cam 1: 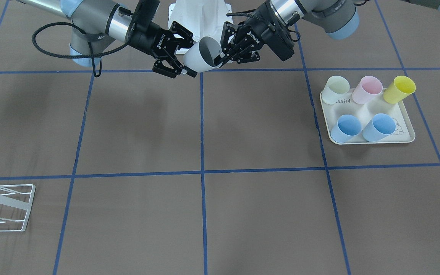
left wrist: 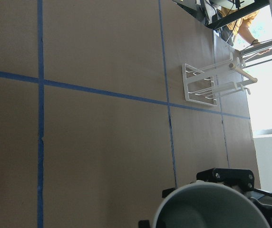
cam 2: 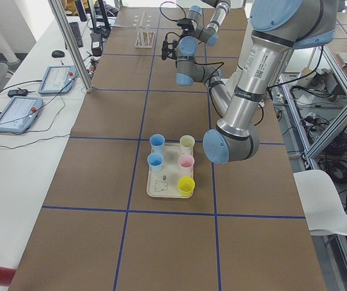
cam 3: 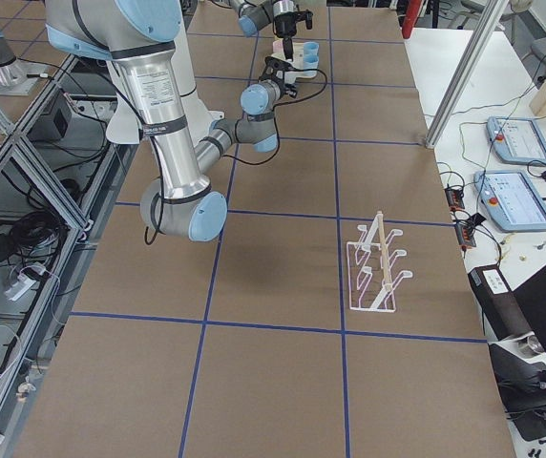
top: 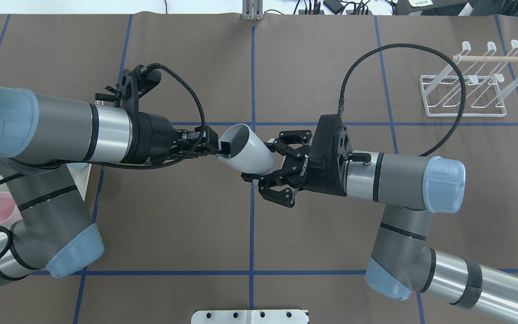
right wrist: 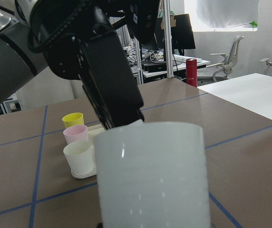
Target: Transfer IKEA cup to right arm and place on rack
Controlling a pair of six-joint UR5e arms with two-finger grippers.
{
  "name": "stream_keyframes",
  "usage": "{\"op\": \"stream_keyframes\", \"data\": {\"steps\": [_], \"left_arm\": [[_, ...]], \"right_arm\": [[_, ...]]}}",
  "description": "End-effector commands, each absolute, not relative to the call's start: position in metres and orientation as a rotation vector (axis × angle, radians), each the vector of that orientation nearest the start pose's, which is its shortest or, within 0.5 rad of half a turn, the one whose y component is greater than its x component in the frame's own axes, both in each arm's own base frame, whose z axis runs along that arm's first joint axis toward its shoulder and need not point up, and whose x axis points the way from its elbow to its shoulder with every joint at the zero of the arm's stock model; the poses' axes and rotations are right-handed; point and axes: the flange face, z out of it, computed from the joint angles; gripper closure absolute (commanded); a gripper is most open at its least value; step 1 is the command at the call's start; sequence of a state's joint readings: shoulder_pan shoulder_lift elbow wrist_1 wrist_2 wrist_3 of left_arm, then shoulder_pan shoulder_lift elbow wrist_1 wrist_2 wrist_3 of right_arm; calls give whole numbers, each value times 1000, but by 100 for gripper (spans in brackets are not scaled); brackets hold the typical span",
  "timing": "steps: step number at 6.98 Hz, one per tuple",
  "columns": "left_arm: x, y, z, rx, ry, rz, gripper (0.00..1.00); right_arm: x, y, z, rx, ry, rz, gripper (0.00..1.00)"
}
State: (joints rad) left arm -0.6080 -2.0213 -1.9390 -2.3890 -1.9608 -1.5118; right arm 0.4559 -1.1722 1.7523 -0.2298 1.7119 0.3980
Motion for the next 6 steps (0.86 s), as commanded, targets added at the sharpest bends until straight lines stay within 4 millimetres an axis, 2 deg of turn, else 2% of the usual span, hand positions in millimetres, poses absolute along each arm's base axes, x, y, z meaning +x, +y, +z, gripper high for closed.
{"op": "stream_keyframes", "data": {"steps": [1, 2, 3, 4, 6], "left_arm": [[378, -391, 148, 300, 1619, -147, 0], [369, -399, 148, 326, 1607, -148, 0], [355, -409, 162, 361, 1568, -110, 0], [329, -425, 192, 384, 1479, -88, 0], [253, -431, 243, 471, 1234, -3, 0]], "right_arm": [[-443, -350, 214, 1358, -1418, -614, 97], [-439, -350, 217, 1353, -1416, -603, 100], [-435, -350, 226, 1331, -1396, -609, 100], [-421, -373, 237, 1291, -1300, -597, 100], [-388, -431, 249, 1105, -1116, -626, 100]]}}
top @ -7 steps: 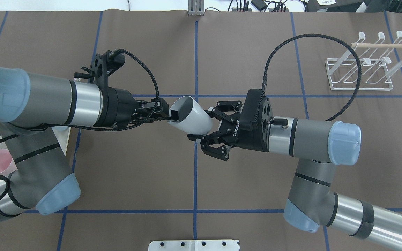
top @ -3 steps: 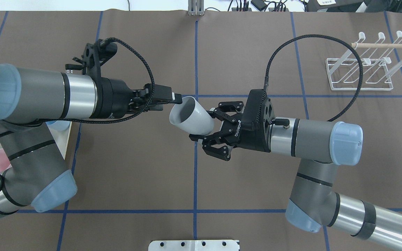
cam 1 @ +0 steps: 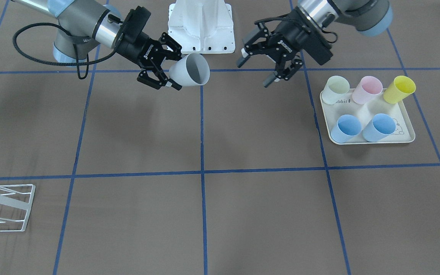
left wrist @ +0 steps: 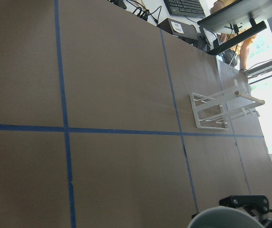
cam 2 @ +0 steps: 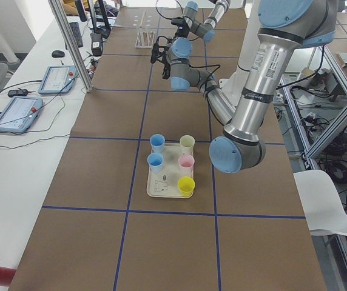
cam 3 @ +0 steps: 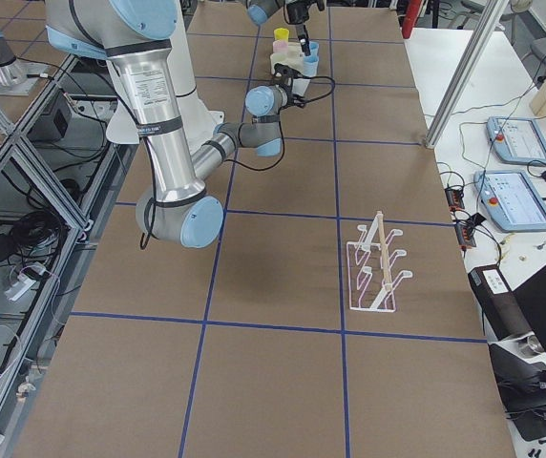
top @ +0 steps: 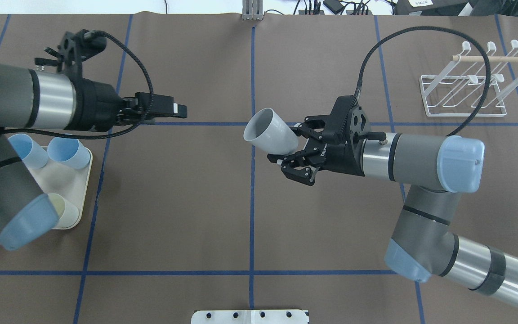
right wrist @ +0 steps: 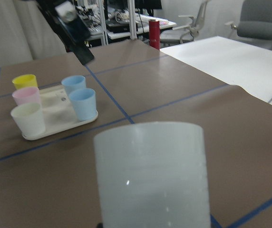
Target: Transfer IKEA cup to right arm and place on rack
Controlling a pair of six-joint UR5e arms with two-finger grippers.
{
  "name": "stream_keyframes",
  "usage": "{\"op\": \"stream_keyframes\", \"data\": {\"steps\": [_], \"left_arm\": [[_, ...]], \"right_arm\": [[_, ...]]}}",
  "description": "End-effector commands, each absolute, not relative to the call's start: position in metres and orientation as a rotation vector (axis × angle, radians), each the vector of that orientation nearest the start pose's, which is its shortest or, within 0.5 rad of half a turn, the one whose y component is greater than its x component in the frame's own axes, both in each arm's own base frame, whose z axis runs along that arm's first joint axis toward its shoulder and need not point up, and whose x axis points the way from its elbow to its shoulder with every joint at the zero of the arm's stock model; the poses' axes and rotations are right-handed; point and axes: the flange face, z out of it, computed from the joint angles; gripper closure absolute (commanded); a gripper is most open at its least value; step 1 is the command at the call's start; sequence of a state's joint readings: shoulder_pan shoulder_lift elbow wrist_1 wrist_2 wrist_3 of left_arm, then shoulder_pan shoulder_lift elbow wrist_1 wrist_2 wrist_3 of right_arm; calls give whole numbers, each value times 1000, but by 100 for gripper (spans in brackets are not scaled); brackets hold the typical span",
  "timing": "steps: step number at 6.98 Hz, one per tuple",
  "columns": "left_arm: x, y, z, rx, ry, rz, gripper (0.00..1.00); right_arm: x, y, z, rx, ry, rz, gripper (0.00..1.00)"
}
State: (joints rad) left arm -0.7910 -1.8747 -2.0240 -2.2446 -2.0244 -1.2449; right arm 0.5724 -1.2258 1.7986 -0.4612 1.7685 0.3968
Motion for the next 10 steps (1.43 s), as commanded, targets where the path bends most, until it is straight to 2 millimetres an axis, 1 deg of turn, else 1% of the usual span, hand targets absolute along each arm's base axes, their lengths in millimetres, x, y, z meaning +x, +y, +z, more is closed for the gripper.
{"op": "stream_keyframes", "data": {"steps": [1, 2, 3, 4, 5, 6, 7, 8, 9, 10], "left_arm": [[212, -433, 270, 533, 1090, 73, 0], [177, -438, 307, 588, 977, 142, 0], [143, -443, 333, 633, 890, 185, 0], [113, -446, 355, 661, 821, 222, 0], [88, -448, 376, 655, 807, 273, 0], [68, -448, 390, 661, 800, 312, 0], [67, -446, 390, 653, 813, 316, 0], [67, -446, 391, 650, 816, 311, 0], [67, -445, 390, 651, 817, 310, 0], [67, -445, 390, 650, 817, 309, 0]], "right_arm": [[-370, -457, 257, 1090, -1003, -663, 100], [-338, -491, 272, 1077, -851, -687, 100], [-299, -521, 286, 1069, -680, -758, 100], [-251, -549, 303, 1041, -508, -836, 100], [-205, -571, 317, 1017, -349, -937, 100], [-164, -589, 328, 970, -208, -1066, 100], [-116, -605, 341, 924, -60, -1217, 100], [-83, -618, 355, 876, 127, -1393, 100], [-71, -631, 376, 817, 225, -1512, 100], [-70, -643, 399, 775, 239, -1585, 100]]}}
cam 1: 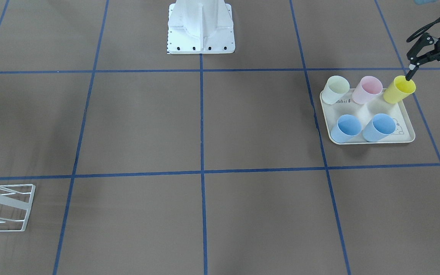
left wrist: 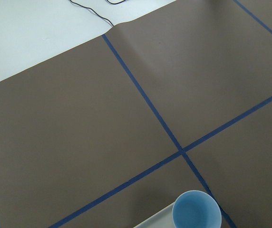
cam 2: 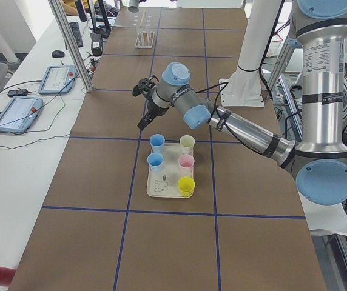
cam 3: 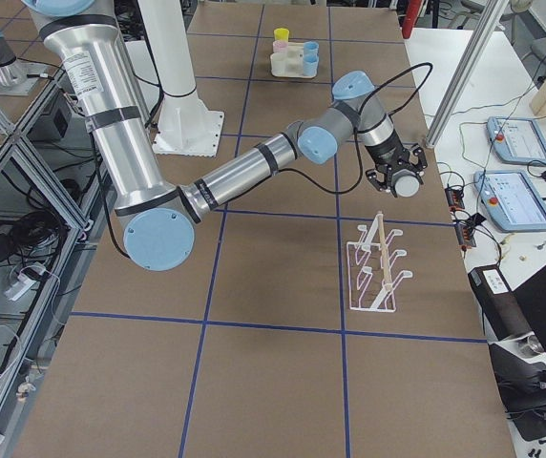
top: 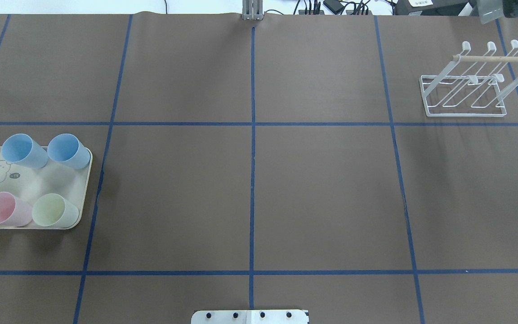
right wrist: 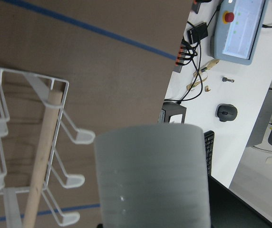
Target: Transfer IKEA cup to right arm and place on rack
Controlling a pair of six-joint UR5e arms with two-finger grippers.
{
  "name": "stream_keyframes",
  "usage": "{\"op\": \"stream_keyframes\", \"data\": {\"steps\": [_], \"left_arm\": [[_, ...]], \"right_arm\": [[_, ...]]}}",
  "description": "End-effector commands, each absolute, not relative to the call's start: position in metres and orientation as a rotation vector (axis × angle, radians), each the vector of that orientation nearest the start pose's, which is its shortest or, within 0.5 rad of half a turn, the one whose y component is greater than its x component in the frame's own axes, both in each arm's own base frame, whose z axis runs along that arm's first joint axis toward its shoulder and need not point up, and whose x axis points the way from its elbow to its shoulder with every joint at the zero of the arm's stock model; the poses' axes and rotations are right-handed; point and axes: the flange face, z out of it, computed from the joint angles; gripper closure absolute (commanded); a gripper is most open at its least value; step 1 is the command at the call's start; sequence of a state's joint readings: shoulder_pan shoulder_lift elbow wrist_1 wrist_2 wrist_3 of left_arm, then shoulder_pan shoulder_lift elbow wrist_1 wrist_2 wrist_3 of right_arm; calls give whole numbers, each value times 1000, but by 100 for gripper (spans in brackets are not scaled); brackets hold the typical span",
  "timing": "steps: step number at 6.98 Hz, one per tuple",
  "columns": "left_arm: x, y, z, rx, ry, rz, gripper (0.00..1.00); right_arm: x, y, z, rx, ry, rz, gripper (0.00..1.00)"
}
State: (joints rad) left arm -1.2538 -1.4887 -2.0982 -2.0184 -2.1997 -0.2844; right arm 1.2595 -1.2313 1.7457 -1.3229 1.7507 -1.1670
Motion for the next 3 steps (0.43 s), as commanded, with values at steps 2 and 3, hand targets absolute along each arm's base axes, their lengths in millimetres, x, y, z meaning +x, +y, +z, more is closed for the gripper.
{"op": "stream_keyframes", "data": {"steps": [2, 3], "left_arm": [[67, -445, 389, 652, 819, 309, 0], [67, -445, 389, 652, 819, 309, 0]], "right_arm": [[-69, -661, 414, 698, 310, -1636, 100], [-64, -661, 425, 656, 341, -1638, 100]]}}
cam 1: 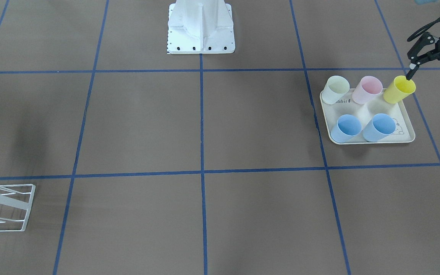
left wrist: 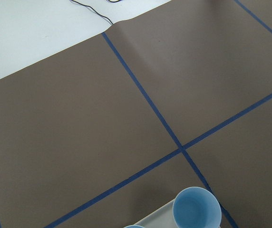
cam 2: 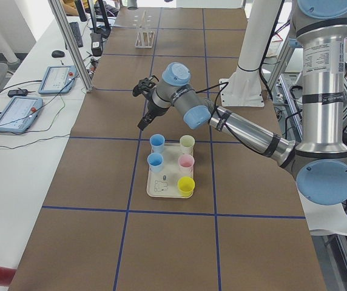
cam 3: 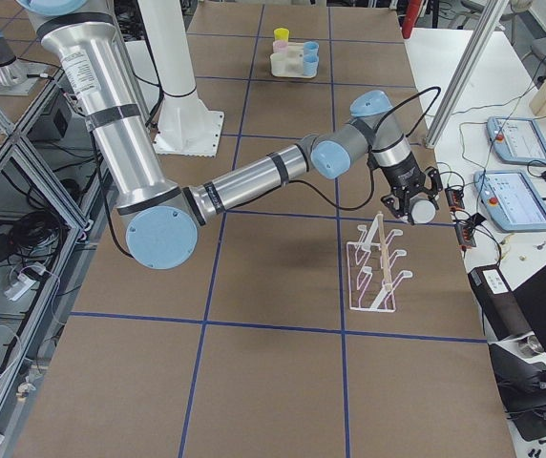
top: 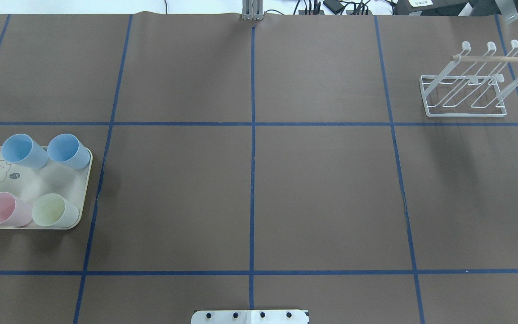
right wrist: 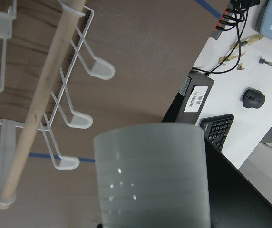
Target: Transfer IKEA cup to right arm and place on rack
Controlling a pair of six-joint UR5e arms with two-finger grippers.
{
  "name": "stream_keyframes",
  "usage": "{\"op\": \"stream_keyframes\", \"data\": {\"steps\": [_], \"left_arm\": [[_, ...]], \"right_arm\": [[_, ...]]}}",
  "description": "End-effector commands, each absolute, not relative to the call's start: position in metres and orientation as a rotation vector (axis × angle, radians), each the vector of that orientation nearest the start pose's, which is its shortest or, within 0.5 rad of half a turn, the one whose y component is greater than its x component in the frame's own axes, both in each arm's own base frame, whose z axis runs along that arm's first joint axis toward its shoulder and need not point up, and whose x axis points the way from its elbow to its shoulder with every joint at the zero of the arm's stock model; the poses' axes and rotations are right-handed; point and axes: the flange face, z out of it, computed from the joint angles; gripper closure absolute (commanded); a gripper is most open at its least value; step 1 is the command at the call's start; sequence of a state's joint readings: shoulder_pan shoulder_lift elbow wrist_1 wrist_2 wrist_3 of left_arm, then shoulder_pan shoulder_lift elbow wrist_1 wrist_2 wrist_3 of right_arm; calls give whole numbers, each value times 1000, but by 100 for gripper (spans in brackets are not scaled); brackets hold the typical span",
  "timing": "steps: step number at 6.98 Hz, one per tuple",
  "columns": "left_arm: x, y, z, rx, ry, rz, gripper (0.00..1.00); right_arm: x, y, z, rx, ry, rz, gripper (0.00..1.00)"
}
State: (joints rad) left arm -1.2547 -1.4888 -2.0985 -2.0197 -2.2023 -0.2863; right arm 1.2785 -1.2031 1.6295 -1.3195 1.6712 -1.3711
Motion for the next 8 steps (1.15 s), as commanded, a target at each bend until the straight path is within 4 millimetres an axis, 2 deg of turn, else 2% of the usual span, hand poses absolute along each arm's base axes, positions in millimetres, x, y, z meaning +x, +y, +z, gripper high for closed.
{"op": "stream_keyframes", "data": {"steps": [1, 4, 5, 8], "left_arm": [[67, -446, 389, 652, 818, 309, 0], [67, -446, 391, 649, 819, 308, 0], [67, -446, 391, 649, 818, 308, 0], [67, -446, 391, 649, 818, 308, 0]], "right_arm": [[-69, -664, 438, 620, 342, -1647, 100], [-99, -664, 457, 544, 392, -1669, 100], [-102, -663, 468, 527, 385, -1676, 100], [-125, -661, 478, 497, 400, -1695, 100]]}}
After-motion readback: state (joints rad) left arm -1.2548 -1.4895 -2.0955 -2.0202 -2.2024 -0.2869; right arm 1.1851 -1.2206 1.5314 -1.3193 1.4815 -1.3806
